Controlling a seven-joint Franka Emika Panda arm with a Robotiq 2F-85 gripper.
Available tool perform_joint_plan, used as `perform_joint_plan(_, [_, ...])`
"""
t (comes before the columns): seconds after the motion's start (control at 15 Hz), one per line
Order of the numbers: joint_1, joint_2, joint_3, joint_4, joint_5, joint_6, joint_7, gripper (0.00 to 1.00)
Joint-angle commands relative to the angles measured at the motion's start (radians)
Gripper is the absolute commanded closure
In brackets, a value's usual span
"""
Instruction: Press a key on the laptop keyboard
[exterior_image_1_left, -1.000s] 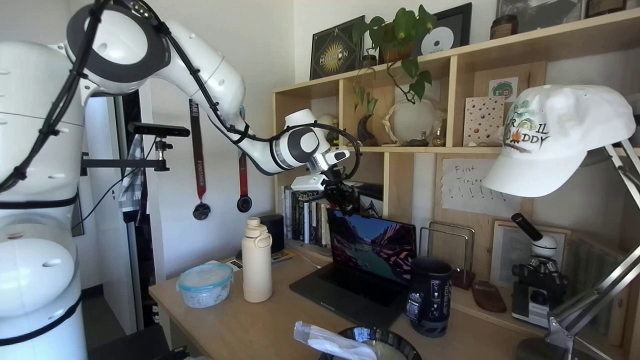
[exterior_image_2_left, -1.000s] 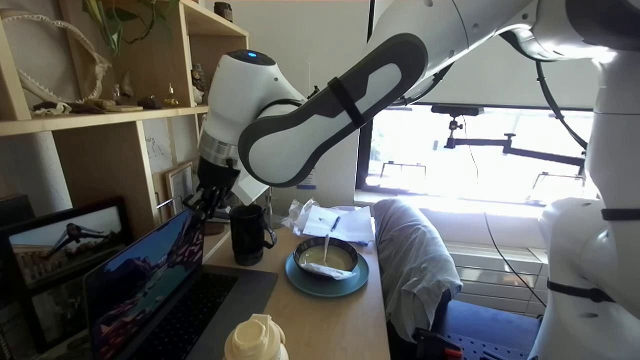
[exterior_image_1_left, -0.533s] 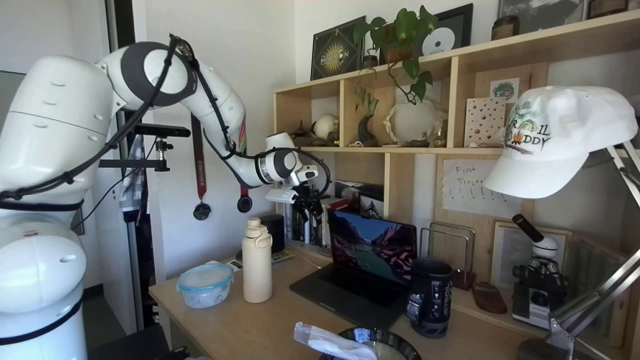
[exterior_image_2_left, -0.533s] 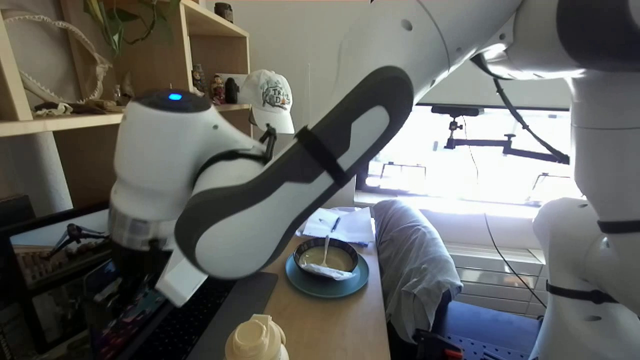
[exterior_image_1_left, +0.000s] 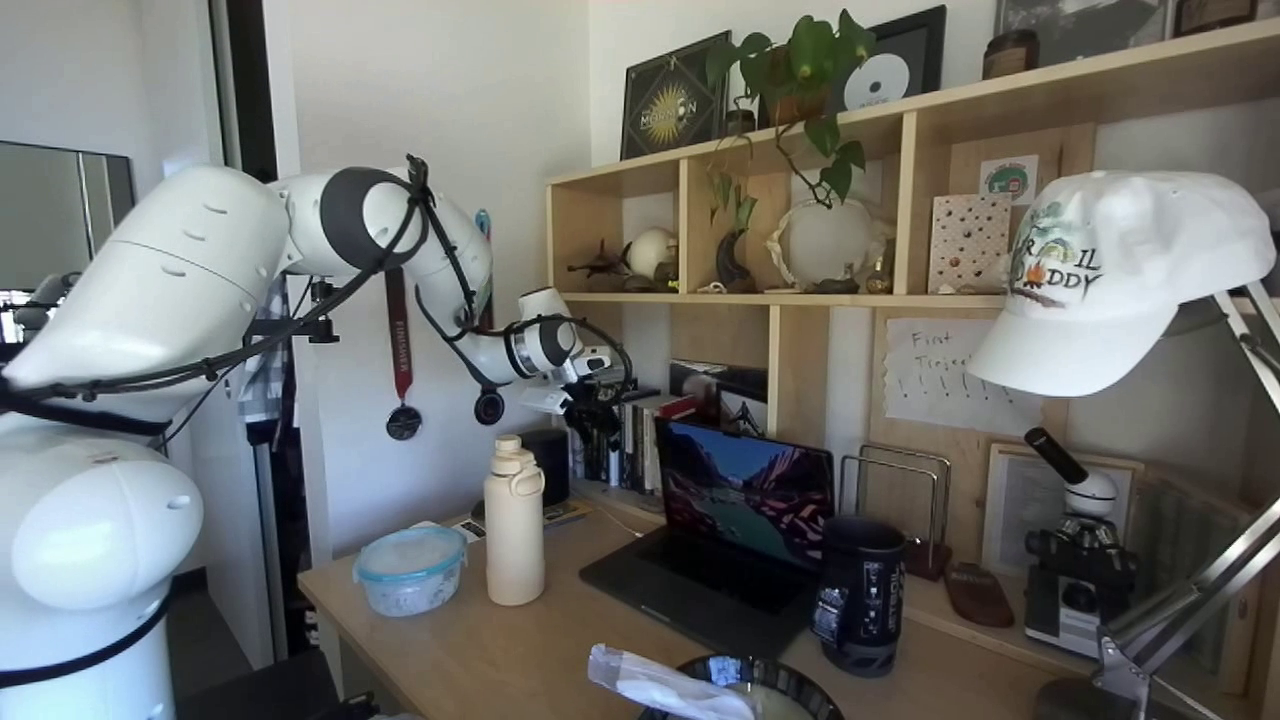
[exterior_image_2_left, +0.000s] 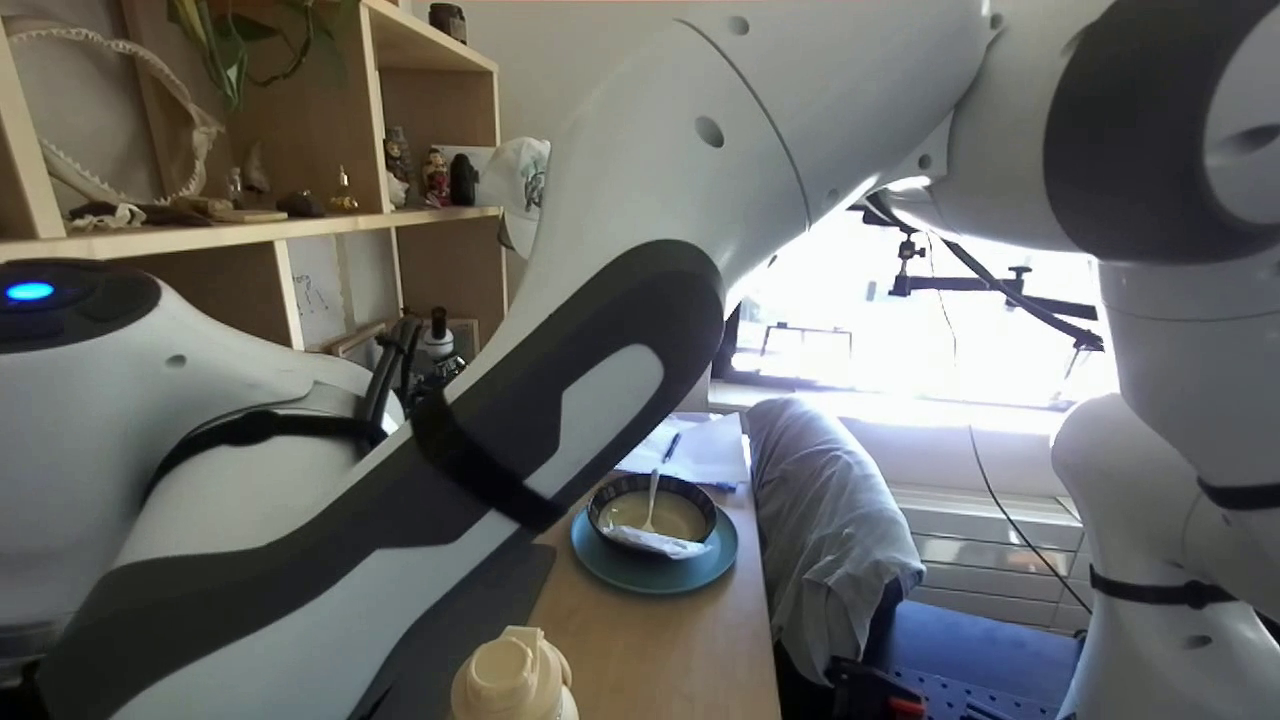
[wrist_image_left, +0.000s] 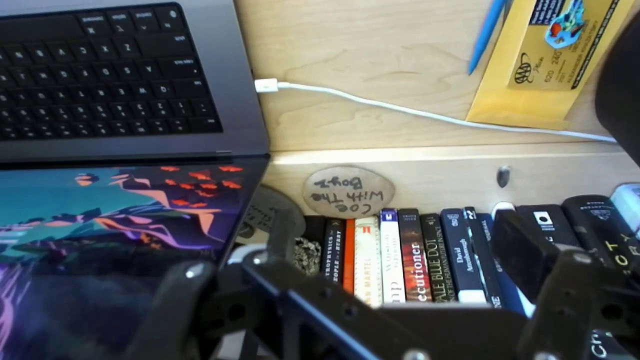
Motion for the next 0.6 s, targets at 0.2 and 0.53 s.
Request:
perform_joint_plan(0.2, [0.018,-0.034,-0.007,0.155,-0.008,-0.26,0.017,0.0])
perform_joint_plan(0.53, [-0.004,-0.092,0.002,0.143,-0.013,-0.291,0.026,0.0])
